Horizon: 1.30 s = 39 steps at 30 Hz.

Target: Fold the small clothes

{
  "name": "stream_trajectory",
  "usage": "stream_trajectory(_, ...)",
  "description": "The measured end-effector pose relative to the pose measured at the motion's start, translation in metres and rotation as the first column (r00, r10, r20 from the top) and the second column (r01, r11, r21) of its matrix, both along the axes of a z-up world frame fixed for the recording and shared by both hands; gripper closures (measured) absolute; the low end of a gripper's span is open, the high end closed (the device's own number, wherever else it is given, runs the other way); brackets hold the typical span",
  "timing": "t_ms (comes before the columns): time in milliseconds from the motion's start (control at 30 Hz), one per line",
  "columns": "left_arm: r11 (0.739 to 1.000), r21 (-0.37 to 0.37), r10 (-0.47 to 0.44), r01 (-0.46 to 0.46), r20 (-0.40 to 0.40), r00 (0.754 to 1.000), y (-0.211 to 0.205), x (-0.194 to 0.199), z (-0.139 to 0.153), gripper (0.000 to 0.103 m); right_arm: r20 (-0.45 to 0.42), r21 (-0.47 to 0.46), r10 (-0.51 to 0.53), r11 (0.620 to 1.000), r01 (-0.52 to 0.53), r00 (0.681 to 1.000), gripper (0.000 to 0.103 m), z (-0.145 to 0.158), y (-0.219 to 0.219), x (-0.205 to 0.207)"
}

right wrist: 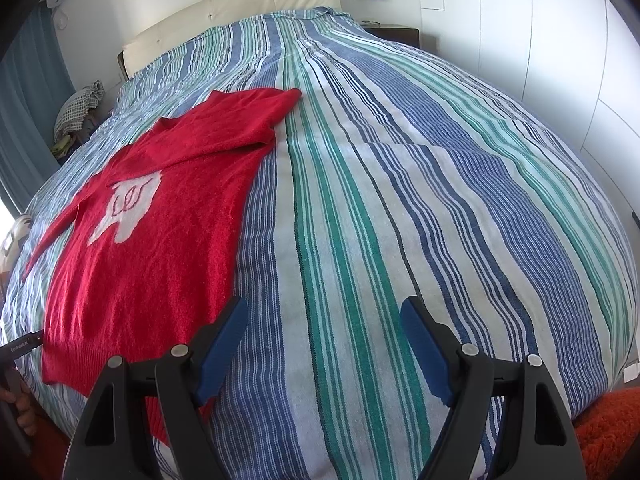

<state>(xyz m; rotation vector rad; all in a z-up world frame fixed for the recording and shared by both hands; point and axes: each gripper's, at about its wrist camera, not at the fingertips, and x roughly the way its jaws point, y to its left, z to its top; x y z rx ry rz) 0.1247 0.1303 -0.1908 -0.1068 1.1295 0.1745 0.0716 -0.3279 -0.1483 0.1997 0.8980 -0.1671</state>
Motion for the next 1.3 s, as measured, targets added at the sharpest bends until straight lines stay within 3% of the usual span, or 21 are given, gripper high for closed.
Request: stream_trajectory(1300,1.0,0.016,0.001,-0.002,0.015,1.0,-0.0028,-0.0016,-0.0004,0.0,-0.007,0.004,-0.004,1.0,0.004,1.0,0.025,-0.003,-0.0013,0.0012)
